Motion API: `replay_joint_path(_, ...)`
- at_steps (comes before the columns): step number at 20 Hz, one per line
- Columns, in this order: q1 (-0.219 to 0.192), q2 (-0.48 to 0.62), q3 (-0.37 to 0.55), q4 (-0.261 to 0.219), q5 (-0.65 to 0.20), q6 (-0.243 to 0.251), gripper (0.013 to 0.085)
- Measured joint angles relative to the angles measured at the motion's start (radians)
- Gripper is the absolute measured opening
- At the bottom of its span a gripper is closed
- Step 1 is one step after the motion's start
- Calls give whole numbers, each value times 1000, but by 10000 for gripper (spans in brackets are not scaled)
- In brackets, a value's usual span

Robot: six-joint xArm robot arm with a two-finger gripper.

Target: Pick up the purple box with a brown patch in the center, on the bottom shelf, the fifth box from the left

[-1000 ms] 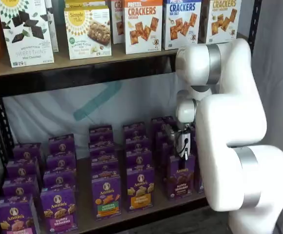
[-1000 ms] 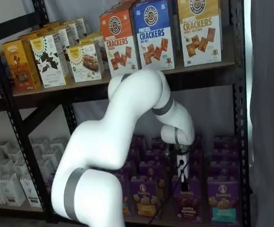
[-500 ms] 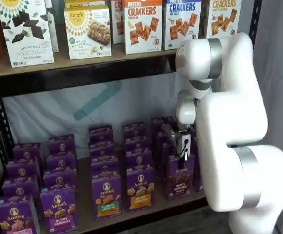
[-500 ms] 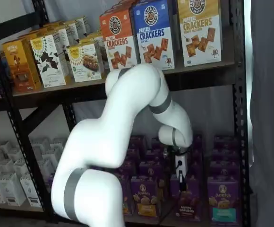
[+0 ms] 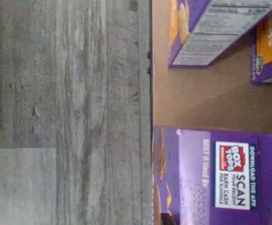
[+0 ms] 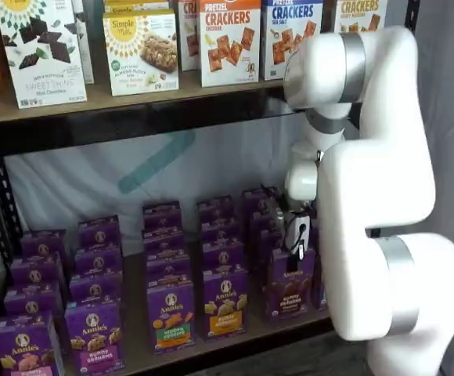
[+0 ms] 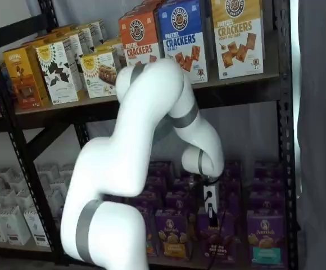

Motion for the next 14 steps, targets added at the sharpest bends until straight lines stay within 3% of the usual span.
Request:
replay_joint_path(11,52,-246,360,44,-106,5,250)
replay_joint_path(14,73,-321,470,90,-142,-20,250)
